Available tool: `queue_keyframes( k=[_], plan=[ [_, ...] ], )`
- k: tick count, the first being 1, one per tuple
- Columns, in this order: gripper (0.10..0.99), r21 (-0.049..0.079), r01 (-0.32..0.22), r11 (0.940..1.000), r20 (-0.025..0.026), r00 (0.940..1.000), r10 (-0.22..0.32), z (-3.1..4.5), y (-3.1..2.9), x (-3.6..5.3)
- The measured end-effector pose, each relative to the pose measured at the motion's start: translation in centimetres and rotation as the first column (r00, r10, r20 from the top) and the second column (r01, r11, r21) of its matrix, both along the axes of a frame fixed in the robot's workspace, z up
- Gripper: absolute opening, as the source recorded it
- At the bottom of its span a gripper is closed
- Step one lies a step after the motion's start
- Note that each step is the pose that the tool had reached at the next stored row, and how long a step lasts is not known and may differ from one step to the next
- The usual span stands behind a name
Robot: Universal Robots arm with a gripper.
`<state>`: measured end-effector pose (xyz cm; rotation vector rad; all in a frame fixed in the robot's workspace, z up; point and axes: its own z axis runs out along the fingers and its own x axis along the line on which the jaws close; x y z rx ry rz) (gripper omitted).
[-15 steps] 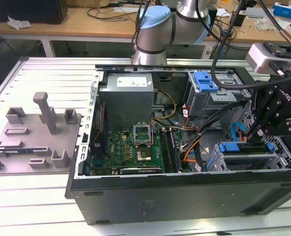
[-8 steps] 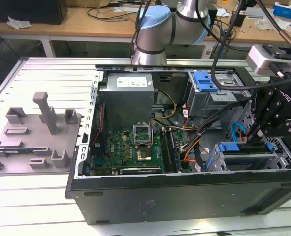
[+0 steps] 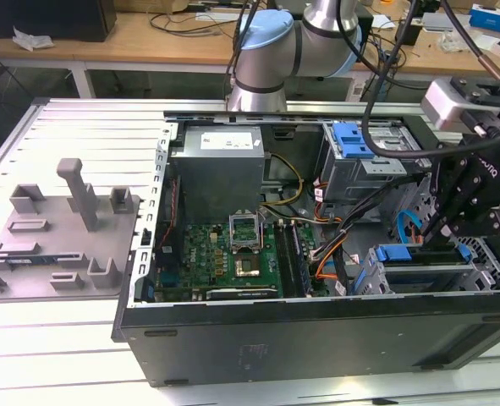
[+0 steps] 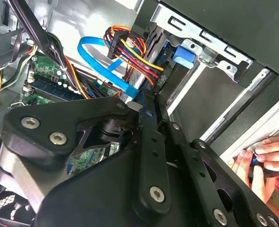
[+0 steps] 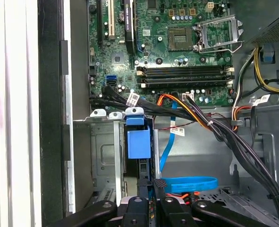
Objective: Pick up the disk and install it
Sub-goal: 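Insert the second disk wire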
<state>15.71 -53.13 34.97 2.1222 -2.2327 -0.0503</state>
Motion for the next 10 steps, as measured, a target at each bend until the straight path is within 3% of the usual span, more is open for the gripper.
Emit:
queue_keyframes(
  k=[10],
  plan=[
    [0.161,0.000,0.000,1.0000,0.0001,1.0000,0.000,-0.60,0.00,0.04]
  ],
)
